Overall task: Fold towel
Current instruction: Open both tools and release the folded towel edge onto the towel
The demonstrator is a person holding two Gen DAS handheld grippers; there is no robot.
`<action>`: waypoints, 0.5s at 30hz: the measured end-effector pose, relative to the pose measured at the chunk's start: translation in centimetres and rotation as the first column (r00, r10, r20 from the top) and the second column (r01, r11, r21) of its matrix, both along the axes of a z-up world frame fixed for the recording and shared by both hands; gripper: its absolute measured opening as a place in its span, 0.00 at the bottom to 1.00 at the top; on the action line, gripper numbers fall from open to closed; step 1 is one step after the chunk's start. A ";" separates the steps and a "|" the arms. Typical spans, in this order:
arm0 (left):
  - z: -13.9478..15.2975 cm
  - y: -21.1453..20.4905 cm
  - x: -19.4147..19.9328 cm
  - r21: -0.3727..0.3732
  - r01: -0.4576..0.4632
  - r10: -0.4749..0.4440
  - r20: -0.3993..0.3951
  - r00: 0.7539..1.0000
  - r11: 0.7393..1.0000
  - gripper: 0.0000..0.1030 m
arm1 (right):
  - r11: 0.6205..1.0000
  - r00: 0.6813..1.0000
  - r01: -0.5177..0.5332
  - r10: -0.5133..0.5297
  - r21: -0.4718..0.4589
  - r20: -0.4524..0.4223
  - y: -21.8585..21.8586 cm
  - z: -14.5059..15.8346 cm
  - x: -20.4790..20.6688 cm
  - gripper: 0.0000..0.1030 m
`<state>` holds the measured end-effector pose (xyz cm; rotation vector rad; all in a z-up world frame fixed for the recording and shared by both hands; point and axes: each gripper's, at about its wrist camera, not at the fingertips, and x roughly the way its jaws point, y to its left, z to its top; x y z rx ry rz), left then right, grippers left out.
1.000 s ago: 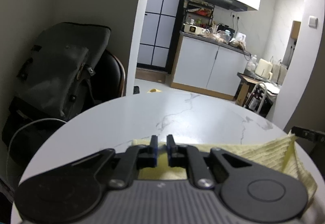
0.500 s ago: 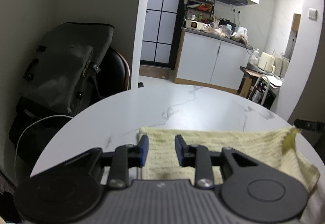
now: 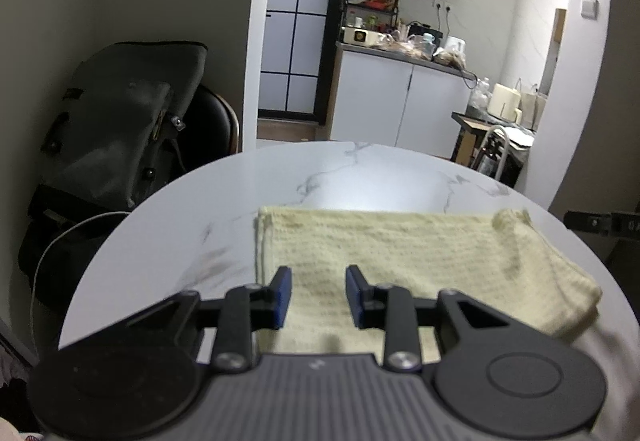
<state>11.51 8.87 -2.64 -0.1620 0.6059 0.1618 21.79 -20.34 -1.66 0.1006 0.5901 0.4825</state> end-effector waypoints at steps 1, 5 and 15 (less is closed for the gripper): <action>-0.1 -0.1 -0.2 -0.002 0.001 -0.001 -0.001 1.000 1.000 0.31 | 1.000 1.000 -0.002 0.002 -0.003 -0.001 0.0 0.0 -0.2 0.32; -0.4 -0.4 -0.9 -0.003 0.004 -0.004 -0.008 1.000 1.000 0.31 | 1.000 1.000 -0.014 0.014 -0.018 -0.013 -0.3 -0.1 -2.1 0.34; -1.6 -1.3 -2.6 0.008 0.001 -0.001 -0.034 0.999 1.000 0.10 | 0.999 1.000 -0.013 0.012 -0.029 -0.017 -0.9 0.4 -5.1 0.36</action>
